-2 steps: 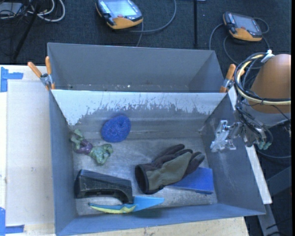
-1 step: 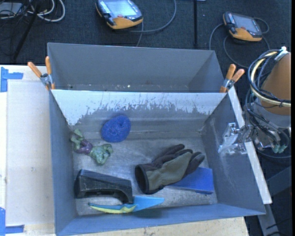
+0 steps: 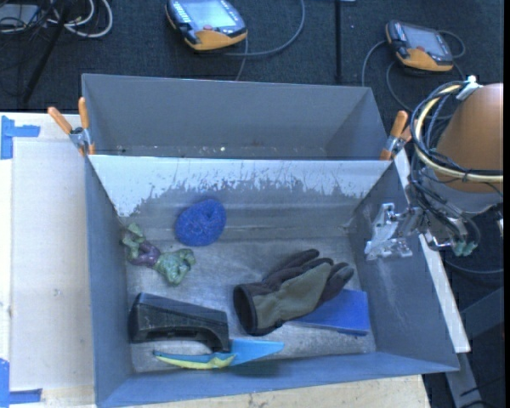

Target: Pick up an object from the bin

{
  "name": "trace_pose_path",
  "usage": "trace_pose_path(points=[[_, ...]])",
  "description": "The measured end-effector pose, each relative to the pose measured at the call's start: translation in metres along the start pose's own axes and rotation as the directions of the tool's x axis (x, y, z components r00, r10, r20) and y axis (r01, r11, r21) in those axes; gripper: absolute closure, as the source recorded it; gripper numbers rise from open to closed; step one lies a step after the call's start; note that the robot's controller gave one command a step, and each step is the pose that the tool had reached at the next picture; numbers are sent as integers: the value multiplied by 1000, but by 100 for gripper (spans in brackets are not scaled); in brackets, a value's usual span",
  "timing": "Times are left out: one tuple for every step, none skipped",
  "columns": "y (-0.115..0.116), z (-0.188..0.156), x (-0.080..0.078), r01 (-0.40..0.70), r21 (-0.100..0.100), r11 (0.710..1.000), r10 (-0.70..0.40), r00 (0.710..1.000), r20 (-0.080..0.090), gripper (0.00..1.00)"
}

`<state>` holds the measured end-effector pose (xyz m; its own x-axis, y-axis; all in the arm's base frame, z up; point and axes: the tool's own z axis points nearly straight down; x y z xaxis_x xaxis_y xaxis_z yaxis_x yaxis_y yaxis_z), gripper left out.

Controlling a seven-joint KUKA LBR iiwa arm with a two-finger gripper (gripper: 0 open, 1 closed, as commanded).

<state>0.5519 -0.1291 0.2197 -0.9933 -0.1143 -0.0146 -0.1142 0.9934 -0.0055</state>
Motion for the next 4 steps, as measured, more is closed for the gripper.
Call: trace_pose_path(points=[[17,72,2,-119,-4,993,119,993,-16,0],[17,72,2,-119,-4,993,119,993,-16,0],[17,106,28,-59,-4,998,59,998,-10,0],[16,138,17,114,-3,993,-114,993,21,100]])
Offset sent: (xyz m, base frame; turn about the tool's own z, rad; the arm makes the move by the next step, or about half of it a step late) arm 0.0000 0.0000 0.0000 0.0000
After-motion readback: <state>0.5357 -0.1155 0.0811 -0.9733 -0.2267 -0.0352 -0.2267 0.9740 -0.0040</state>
